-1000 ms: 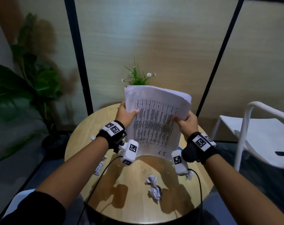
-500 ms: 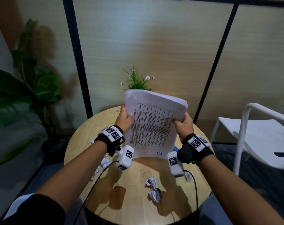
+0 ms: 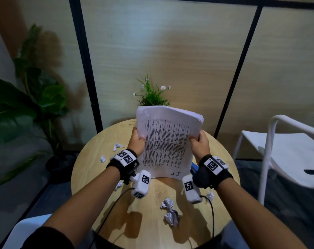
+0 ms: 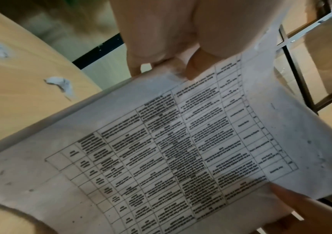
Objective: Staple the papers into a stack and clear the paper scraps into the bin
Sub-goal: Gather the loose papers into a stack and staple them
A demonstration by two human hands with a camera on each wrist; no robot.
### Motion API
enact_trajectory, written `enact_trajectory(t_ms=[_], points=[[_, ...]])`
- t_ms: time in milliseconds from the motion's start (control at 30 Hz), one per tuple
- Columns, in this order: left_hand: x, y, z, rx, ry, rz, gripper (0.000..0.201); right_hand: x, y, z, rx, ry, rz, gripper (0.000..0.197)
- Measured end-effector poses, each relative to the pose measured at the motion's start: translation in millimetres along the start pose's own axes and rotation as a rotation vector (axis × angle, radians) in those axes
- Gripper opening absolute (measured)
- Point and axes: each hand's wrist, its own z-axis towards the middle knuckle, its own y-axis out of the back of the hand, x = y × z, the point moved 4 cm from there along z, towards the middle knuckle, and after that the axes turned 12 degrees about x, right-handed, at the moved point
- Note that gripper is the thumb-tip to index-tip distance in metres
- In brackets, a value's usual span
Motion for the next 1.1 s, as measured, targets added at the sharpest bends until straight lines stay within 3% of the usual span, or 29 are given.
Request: enact_trajectory(t_ms=[200, 367, 433, 633, 767, 900, 1100], points=[[-15, 3, -2, -0.042, -0.066, -0.073, 0.037, 11, 0, 1, 0.024, 0.074, 0.014, 0.019], [11, -4, -5, -0.067, 0.019, 0.027, 0.030, -18, -16, -6, 0.055, -0.026, -0.061, 0.031], [10, -5, -2, -0.050, 0.039, 0.000, 0.027, -20, -19, -3, 0.033, -0.049, -0.046, 0.026], [1, 0, 3, -0.067, 0.035, -0.111, 0.032, -8, -7, 3, -0.032, 0.009, -0.005, 0.027], [20, 0, 0, -0.042, 0.084, -0.030, 0.044, -22, -4, 1, -0.028, -0.033, -0.018, 0.031], [9, 1, -1, -0.026, 0.033, 0.076, 0.042, -16, 0, 5, -0.035, -0.026, -0.015, 0.027], [-16, 11, 6, -0.073, -0.064, 0.024, 0.033, 10, 7, 9, -0.069, 0.051, -0.026, 0.020]])
